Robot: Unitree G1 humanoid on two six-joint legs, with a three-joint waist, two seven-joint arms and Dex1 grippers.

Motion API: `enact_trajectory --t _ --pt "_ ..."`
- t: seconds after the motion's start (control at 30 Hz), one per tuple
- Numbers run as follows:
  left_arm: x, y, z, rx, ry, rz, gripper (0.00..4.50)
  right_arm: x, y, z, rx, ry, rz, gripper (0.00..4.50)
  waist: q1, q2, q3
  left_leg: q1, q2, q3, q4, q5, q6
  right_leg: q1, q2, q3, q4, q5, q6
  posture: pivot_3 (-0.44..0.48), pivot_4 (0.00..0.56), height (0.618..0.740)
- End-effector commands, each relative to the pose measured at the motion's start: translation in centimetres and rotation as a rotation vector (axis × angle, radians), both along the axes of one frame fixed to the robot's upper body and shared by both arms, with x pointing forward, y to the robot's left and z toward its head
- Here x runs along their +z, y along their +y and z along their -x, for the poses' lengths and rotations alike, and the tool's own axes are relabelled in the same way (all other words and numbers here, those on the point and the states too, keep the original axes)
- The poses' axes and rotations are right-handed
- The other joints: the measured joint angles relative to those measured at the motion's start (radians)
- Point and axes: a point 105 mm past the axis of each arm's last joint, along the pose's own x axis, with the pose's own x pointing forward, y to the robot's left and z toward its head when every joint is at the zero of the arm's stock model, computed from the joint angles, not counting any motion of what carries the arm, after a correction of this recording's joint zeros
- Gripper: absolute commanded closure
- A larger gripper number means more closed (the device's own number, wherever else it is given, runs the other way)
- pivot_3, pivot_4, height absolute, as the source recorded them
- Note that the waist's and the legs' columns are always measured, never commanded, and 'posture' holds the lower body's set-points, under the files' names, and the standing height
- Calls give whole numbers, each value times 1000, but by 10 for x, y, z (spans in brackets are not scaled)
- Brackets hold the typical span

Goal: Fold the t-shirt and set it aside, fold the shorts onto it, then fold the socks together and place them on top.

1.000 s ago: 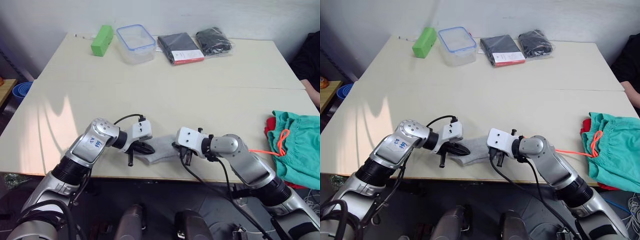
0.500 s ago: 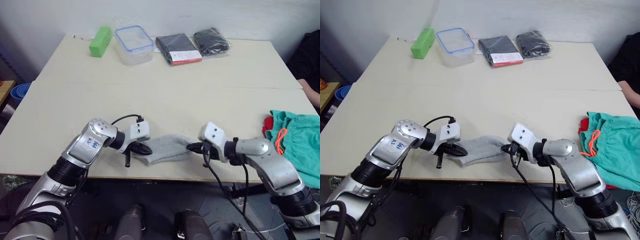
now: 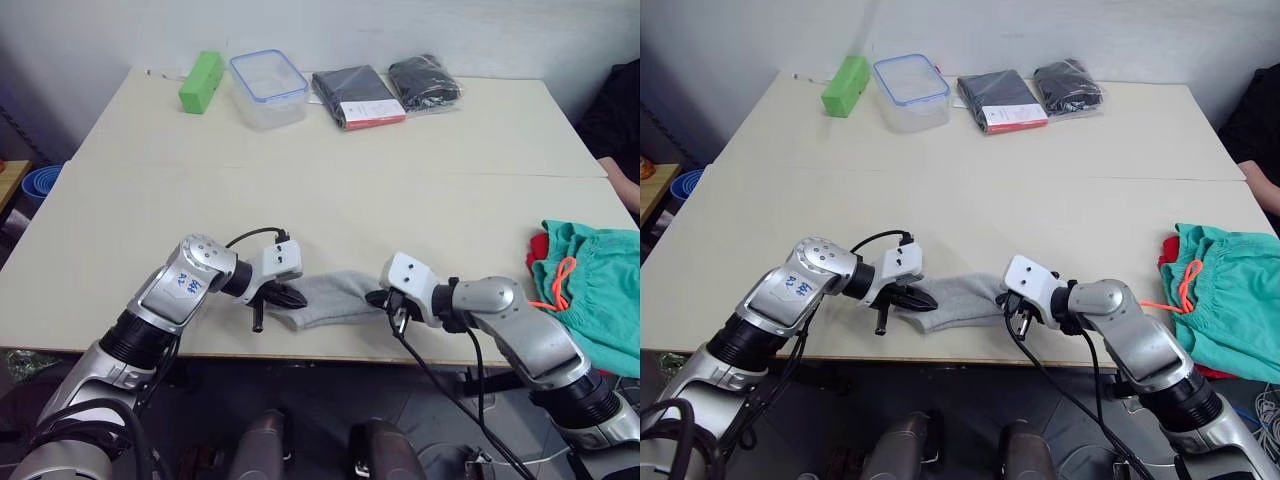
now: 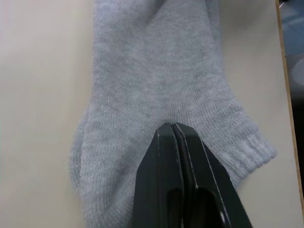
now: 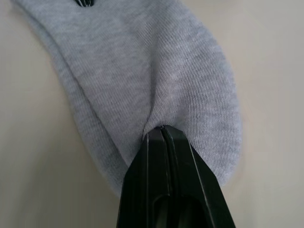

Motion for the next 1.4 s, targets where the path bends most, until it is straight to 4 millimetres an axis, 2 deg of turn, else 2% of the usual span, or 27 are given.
enact_trajectory --t 0.03,0.13,0.2,0.4,0.5,0.63,0.73,0.8,0.87,0.97,1.07,1.13,1.23,1.33,1.4 --pt "3 1 0 -3 -16 -8 4452 -32 -43 -12 -107 -36 224 4500 1 -1 0 1 0 0 0 0 0 1 0 1 -1 0 0 0 150 740" --pt "-1 5 6 -14 3 -17 4452 -24 -69 -22 -155 -128 292 4500 7 -2 -1 5 0 -1 -1 -3 -5 6 -1 1 -3 0 0 0 150 740" --pt "-3 6 8 -16 8 -18 4452 -17 -71 -22 -174 -132 246 4500 14 -2 -1 5 0 -1 -1 -3 -5 7 -2 1 -5 1 1 0 150 740" --pt "-2 -7 6 -1 12 40 4452 7 -38 -16 -100 -169 -7 4500 26 -2 -1 5 -1 -1 -2 -1 -1 7 -2 1 -5 1 1 0 150 740" --pt "6 -13 5 -8 -3 74 4452 24 -27 -7 -65 -144 -116 4500 24 -2 -1 4 0 0 -3 -1 0 6 -1 1 -5 1 1 0 150 740" --pt "33 -25 3 -8 3 201 4452 50 -27 2 -88 -126 -211 4500 23 -1 -1 2 0 0 -4 0 0 3 -1 1 -5 0 1 0 150 740" --pt "46 -31 2 -12 1 237 4452 57 -30 15 -101 -95 -229 4500 24 -1 -1 -3 0 -2 -3 0 0 -1 0 -1 -4 1 1 0 150 740" --pt "43 -33 0 -17 -5 221 4452 55 -28 22 -101 -78 -227 4500 24 -1 -1 -3 -1 -2 -3 0 0 0 0 -1 -5 1 1 0 150 740" --pt "30 -34 -3 -18 -21 164 4452 47 -23 24 -98 -66 -218 4500 24 -1 -1 -3 -1 -2 -3 0 0 0 0 -1 -5 1 1 0 150 740" --pt "12 -33 -8 -8 -43 95 4452 34 -9 20 -80 -75 -201 4500 19 -1 -1 -3 -1 -1 -3 0 0 0 0 -1 -5 1 1 0 150 740" --pt "-6 -32 -17 29 -55 42 4452 21 14 13 -64 -45 -232 4500 11 -1 -1 -3 0 -1 -3 1 -1 -1 1 -1 -4 1 1 0 150 740" --pt "-16 -31 -19 30 -64 8 4452 8 19 8 -70 -31 -205 4500 5 -1 -1 -3 0 -1 -3 1 -1 -3 1 0 -3 1 1 0 150 740" --pt "-25 -29 -19 26 -58 -7 4452 -6 8 -4 -128 -42 -135 4500 8 -1 -1 -3 -1 -2 -3 1 0 -1 0 -1 -3 1 1 0 150 740" --pt "-26 -26 -17 24 -47 -7 4452 -12 -22 -11 -220 -65 -42 4500 8 -1 -1 0 -1 -2 -2 1 0 3 -1 -1 -4 1 1 0 150 740" --pt "-26 -25 -15 23 -39 -1 4452 -12 -37 -9 -260 -59 -27 4500 9 -2 -1 1 -1 -3 -2 1 1 4 -1 -1 -4 1 1 0 150 740"
